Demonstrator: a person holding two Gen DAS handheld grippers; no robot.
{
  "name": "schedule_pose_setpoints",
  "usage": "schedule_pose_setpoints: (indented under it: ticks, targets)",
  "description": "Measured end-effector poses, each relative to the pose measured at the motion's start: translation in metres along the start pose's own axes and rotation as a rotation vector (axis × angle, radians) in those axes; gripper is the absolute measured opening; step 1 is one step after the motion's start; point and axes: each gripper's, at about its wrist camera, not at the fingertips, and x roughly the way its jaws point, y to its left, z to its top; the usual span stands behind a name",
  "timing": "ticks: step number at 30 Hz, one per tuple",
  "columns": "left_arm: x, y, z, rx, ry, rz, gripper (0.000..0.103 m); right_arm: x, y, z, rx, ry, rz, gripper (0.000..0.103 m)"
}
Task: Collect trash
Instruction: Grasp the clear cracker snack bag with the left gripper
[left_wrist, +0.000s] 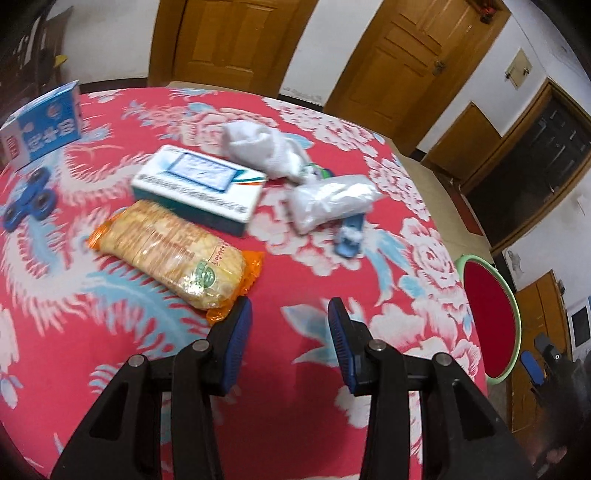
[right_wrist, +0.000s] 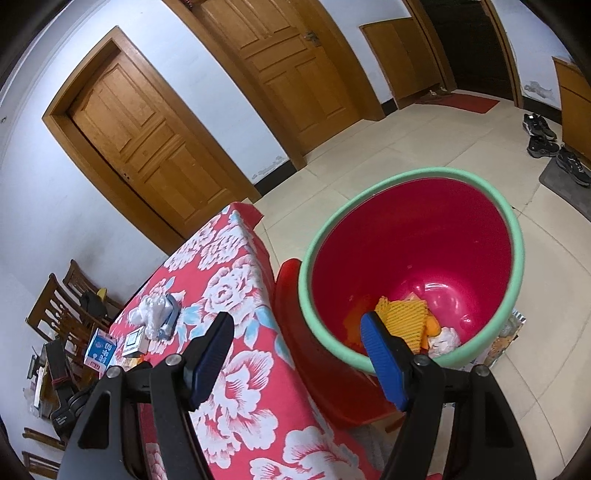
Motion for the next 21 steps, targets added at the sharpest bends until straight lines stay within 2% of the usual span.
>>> schedule_pose_setpoints:
  ticks: [15, 21]
  targets:
    - [-0.035, 0.060, -0.010, -0.062, -0.016, 0.115, 0.043, 0.004, 0.007, -0.003, -0.010, 0.013, 0.017, 0.074]
    - [-0.043, 0.075, -0.005, -0.109, -0.042, 0.150, 0.043, 0.008, 0.014, -0.005, -0.022, 0.024, 0.024, 0.074]
